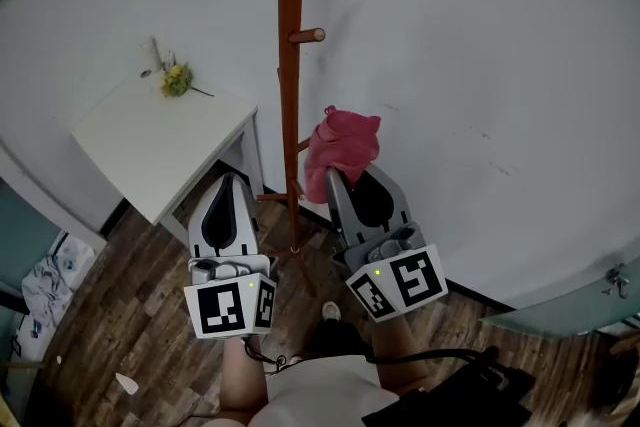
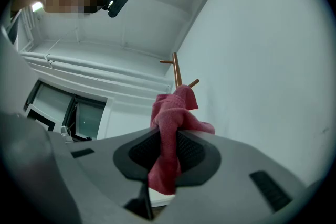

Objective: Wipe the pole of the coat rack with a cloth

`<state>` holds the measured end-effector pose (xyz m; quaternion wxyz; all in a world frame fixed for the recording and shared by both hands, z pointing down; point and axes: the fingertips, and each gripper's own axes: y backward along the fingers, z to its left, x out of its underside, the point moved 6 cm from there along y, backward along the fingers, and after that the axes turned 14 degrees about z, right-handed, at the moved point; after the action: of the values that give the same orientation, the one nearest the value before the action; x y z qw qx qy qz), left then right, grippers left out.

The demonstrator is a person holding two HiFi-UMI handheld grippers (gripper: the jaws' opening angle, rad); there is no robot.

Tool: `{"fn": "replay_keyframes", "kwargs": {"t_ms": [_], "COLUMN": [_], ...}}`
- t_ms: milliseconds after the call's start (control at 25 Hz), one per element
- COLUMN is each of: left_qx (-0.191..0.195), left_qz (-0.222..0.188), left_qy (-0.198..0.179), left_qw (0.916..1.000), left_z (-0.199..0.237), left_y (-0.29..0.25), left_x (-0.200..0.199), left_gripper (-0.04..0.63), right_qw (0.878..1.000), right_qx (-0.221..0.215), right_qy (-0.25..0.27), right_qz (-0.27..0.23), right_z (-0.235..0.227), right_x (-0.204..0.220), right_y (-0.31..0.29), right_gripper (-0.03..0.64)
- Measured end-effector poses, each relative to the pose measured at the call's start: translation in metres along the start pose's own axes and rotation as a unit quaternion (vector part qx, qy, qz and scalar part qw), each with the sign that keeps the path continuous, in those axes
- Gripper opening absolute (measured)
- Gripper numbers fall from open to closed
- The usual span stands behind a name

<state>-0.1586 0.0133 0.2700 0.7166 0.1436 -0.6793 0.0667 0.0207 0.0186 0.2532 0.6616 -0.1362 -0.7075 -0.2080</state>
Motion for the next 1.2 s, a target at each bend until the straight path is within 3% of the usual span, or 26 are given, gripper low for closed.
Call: {"fn": "replay_keyframes", "kwargs": {"t_ms": [640,1080,1200], "left_qx": [-0.092,-0.129,-0.128], "left_qz": [-0.014,-0.013,-0.023], "left_qy": [-0.006,0.036,0.025], "left_qw": [0.9956,0.9909,0.9911], "left_z": [-0.025,-0.022,-0.023], "left_y": [-0.093,-0.088,-0.089], "left_x": [-0.001,0.007,-0.002], "left_gripper": [0.009,0.009,0.009], "right_qw": [0.995,0.983,0.981], "right_qx": [-0.093,-0.177,-0.184], "right_qy": [-0.022,-0.016,0.005], "right_qz": [-0.011,-0.053,-0.066], "right_z": [-0.102,-0.103,-0.103], "right_x": [-0.011,-0.038,-0.052], "right_y": [-0.077,-0.103,-0.113], "right_gripper": [0.081,0.081,0.081]}}
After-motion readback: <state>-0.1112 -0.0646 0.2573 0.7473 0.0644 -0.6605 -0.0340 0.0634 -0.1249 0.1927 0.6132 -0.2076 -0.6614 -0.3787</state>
